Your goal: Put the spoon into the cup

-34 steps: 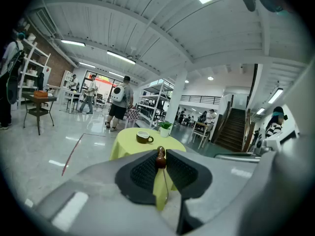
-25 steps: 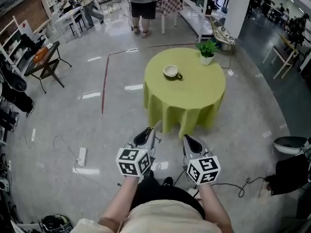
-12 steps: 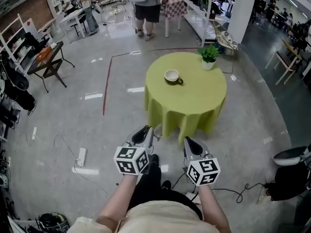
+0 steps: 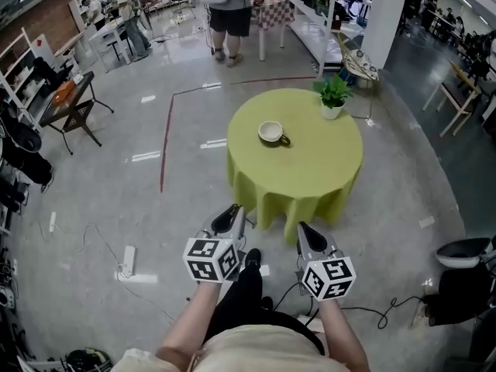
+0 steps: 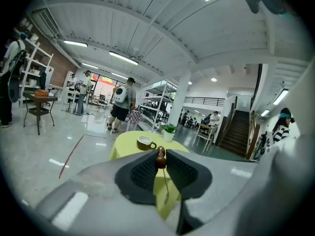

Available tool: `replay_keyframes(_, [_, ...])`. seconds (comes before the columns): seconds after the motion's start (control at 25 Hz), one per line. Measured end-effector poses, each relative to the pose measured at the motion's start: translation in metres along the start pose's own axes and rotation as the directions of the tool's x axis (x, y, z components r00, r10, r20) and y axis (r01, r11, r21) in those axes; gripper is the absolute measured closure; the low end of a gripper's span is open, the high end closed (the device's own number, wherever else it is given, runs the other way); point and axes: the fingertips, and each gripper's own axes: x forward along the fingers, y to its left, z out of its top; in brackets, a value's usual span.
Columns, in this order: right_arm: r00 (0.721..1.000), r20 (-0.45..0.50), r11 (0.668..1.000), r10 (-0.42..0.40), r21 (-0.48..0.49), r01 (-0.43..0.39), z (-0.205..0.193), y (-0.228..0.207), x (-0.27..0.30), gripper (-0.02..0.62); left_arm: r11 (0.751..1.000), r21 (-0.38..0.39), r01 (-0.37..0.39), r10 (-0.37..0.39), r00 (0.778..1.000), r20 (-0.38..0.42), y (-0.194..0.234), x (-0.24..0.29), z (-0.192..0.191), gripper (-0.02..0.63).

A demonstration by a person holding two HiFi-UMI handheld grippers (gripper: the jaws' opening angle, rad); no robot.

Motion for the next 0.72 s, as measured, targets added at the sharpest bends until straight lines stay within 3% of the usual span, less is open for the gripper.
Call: replay_keyframes(0.72, [0.997, -0.059, 0.998, -0.051, 0.03, 0.053, 0.023, -0.048, 0.126, 0.594, 0.999, -0.039, 0.032, -0.034, 0.999, -0.043, 0.072, 0.116, 0.04, 0.551])
